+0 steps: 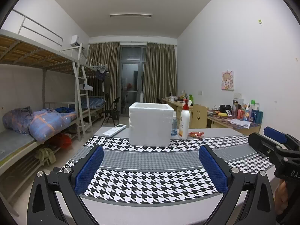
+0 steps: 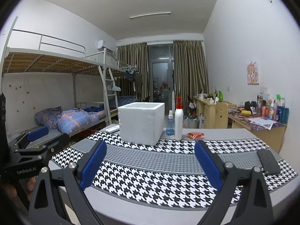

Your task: Organize soft objects

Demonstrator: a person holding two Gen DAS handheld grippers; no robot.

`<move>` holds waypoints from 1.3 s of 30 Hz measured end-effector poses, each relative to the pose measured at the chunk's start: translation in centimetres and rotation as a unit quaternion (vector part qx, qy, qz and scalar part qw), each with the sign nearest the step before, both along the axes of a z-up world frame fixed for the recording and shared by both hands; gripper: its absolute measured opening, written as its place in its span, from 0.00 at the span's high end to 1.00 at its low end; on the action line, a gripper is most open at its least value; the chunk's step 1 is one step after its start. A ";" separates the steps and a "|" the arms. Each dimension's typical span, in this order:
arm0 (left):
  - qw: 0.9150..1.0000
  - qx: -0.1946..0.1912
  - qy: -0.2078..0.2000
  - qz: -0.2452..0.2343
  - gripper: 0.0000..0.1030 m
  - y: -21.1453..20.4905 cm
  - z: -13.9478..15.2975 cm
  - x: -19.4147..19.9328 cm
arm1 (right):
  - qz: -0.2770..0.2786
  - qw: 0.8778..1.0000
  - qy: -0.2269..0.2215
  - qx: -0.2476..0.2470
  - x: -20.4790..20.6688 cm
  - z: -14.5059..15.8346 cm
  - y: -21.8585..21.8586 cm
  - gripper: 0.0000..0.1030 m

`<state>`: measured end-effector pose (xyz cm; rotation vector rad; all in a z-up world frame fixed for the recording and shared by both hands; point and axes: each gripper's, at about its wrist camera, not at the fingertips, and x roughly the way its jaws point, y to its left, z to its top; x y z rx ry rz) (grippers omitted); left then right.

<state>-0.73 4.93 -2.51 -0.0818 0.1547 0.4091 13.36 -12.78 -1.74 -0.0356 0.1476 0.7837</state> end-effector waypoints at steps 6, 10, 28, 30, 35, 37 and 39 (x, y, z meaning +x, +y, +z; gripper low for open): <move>1.000 0.004 0.002 -0.008 0.01 -0.4 -0.2 -0.2 | 0.002 1.000 0.014 0.006 0.4 -0.5 -0.2 0.06; 1.000 -0.005 0.002 -0.016 0.01 -0.4 -0.3 -0.2 | -0.005 1.000 0.014 0.004 0.4 -0.8 -0.3 0.06; 1.000 0.003 0.017 -0.008 0.01 -0.8 -0.7 0.3 | -0.001 1.000 0.011 0.006 0.1 -0.9 -0.7 0.06; 1.000 0.003 0.019 -0.007 0.01 -0.8 -0.8 0.4 | -0.001 1.000 0.012 0.006 0.1 -1.0 -0.8 0.06; 1.000 0.002 0.022 -0.001 0.01 -0.8 -1.0 0.5 | 0.000 1.000 0.013 0.005 0.2 -1.0 -0.9 0.06; 1.000 0.002 0.023 0.000 0.01 -0.7 -1.0 0.5 | 0.000 1.000 0.013 0.005 0.2 -1.0 -0.9 0.06; 1.000 0.000 0.019 0.000 0.01 -0.6 -1.0 0.3 | 0.000 1.000 0.014 0.005 0.2 -1.0 -0.9 0.06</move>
